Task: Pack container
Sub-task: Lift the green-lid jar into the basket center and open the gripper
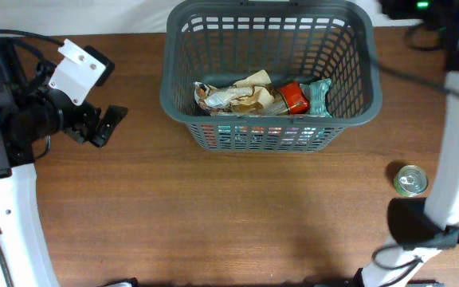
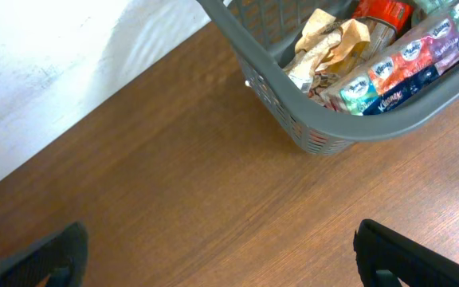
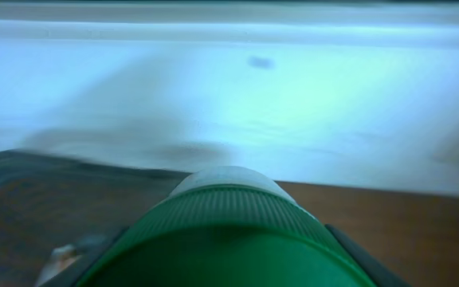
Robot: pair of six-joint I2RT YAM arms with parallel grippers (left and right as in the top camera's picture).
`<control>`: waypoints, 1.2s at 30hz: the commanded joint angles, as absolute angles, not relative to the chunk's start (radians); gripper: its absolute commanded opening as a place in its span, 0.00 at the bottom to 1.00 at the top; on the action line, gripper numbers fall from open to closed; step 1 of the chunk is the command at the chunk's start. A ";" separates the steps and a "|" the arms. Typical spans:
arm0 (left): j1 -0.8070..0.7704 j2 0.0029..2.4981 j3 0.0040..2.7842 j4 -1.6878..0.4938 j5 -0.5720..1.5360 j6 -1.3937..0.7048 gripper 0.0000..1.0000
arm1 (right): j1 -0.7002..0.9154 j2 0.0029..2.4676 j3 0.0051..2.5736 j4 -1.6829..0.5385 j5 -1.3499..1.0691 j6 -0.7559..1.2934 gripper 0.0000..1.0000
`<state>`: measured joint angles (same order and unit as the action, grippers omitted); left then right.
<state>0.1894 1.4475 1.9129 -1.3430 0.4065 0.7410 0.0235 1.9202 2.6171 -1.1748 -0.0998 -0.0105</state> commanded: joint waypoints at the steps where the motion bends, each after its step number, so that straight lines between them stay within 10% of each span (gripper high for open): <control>1: 0.195 1.447 1.907 -1.341 0.402 0.757 0.99 | 0.124 1.954 2.590 -1.191 -0.030 0.057 0.45; 26: 0.195 1.447 1.907 -1.341 0.402 0.757 0.99 | 0.176 2.228 2.334 -1.148 0.042 0.155 0.46; 29: 0.195 1.447 1.907 -1.341 0.402 0.757 0.99 | 0.173 2.228 2.334 -1.140 0.042 0.155 0.73; 36: 0.195 1.447 1.907 -1.341 0.402 0.757 0.99 | 0.173 2.175 2.461 -1.214 0.031 0.155 0.96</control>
<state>0.1894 1.4475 1.9129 -1.3426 0.4061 0.7410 0.1772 2.2379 2.3566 -1.1816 0.0269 0.1528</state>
